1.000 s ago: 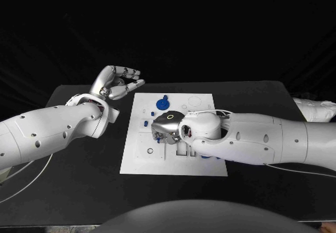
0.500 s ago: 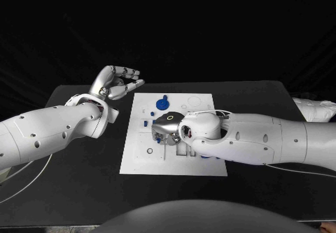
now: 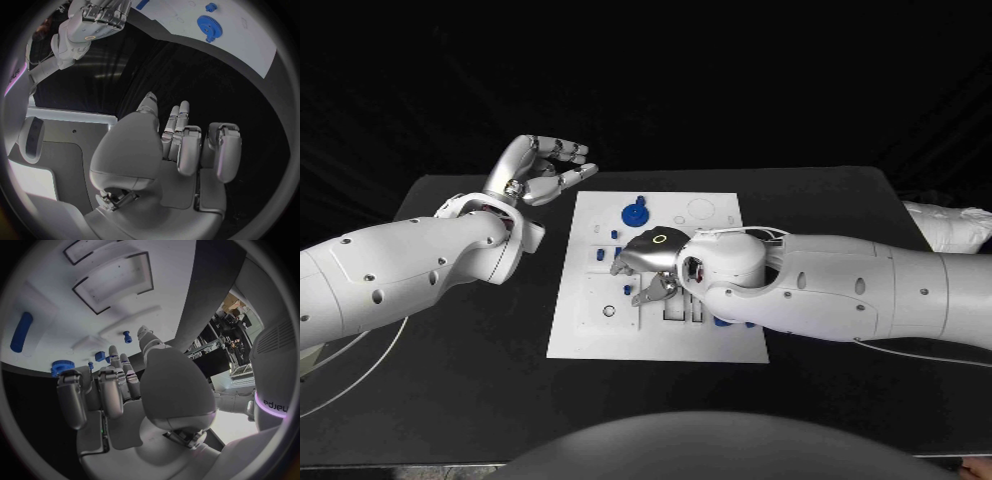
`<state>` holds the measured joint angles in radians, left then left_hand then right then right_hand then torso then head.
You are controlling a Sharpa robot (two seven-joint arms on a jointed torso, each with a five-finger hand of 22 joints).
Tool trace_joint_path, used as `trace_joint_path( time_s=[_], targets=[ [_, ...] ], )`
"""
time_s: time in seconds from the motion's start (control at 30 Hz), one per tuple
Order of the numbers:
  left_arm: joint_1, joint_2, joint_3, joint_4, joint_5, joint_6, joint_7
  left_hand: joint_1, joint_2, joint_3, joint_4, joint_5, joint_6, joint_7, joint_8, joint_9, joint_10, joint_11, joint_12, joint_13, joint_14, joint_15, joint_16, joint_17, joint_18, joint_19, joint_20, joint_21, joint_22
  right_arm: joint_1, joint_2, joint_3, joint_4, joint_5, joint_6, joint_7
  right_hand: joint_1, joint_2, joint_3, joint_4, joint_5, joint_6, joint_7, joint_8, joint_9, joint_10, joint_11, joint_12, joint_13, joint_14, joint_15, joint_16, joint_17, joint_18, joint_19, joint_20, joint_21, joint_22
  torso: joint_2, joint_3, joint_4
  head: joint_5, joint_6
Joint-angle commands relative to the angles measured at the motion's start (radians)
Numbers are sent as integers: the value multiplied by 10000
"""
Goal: Assemble the parts on the task board
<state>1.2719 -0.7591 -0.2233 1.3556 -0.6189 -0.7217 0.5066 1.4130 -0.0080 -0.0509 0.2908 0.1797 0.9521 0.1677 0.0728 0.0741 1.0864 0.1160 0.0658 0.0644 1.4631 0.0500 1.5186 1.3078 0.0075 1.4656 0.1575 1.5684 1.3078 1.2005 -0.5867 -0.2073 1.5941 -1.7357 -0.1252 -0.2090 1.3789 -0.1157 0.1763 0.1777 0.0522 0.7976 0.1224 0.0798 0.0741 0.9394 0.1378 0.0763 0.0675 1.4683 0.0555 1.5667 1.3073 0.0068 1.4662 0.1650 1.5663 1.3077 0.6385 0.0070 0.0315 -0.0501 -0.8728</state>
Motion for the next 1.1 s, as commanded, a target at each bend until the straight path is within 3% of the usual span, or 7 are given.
trace_joint_path(
  time_s=[0.03,0.2,0.37,0.47,0.67,0.87,1.1],
  targets=[
    [5,36,7,-4,-35,138,109,117,3,-47,-2,37,65,-8,-62,-11,27,-41,17,0,666,-74,-38,1470,-75,1052,-85,24,2630,103,-291,6,158,769,-1895,509,101,213,-2,-64,-38,598,225,288,135,429,-64,205,49,1025,79,41,2635,-68,1046,51,45,2631,-11,-4,2,-12,2],
    [3,52,6,-36,-37,155,107,117,3,-47,-2,37,65,-8,-62,-11,27,-41,17,0,666,-74,-38,1470,-75,1052,-85,24,2630,492,-925,8,441,1574,-2589,797,191,515,32,-104,-32,1465,374,661,314,1003,-120,427,64,1025,97,41,2635,-68,1046,89,45,2631,-12,7,-15,-2,2],
    [-3,97,5,-96,-38,172,100,117,3,-47,-2,37,65,-8,-62,-11,27,-41,17,0,666,-74,-38,1470,-75,1052,-85,24,2630,1047,-1756,7,749,2375,-2106,632,315,678,66,-143,-32,1425,363,526,270,953,-90,311,-25,1025,127,41,2635,-68,1046,112,45,2631,-18,-9,2,-41,2],
    [-15,126,4,-125,-38,189,101,117,3,-47,-2,37,65,-8,-62,-11,27,-41,17,0,666,-74,-38,1470,-75,1052,-85,24,2630,1199,-2065,6,790,2471,-1747,382,409,715,70,-199,-30,1155,397,309,183,802,-141,180,-57,1025,56,41,2635,-68,1046,75,45,2631,-11,-3,0,-78,2],
    [-29,152,4,-138,-92,195,105,164,33,-67,1,41,60,-7,-64,-14,25,-40,14,0,665,-74,-41,1467,-75,1052,-86,24,2630,1270,-2261,1,594,2226,-1052,131,490,733,49,-265,-29,1021,498,169,119,612,-105,40,-59,1025,53,41,2635,-68,1046,50,45,2631,7,9,6,-89,2],
    [-37,148,4,-133,-261,182,116,164,33,-68,2,41,60,-7,-64,-14,25,-40,14,0,665,-74,-42,1467,-75,1052,-86,24,2630,1199,-2160,-2,290,1494,-509,-178,324,658,-175,-219,-43,874,826,-5,27,373,194,-97,-48,1025,331,41,2635,-68,1046,223,45,2631,-2,6,2,-95,2],
    [-41,134,5,-116,-448,115,128,165,36,-76,4,40,60,-6,-65,-15,23,-39,13,0,664,-74,-44,1464,-75,1052,-86,24,2630,1038,-1881,-3,-135,1075,135,-504,135,582,-384,-126,-55,954,927,-9,17,338,269,-96,-37,1025,417,41,2635,-68,1046,322,45,2631,12,-10,11,-159,2]
  ],
)
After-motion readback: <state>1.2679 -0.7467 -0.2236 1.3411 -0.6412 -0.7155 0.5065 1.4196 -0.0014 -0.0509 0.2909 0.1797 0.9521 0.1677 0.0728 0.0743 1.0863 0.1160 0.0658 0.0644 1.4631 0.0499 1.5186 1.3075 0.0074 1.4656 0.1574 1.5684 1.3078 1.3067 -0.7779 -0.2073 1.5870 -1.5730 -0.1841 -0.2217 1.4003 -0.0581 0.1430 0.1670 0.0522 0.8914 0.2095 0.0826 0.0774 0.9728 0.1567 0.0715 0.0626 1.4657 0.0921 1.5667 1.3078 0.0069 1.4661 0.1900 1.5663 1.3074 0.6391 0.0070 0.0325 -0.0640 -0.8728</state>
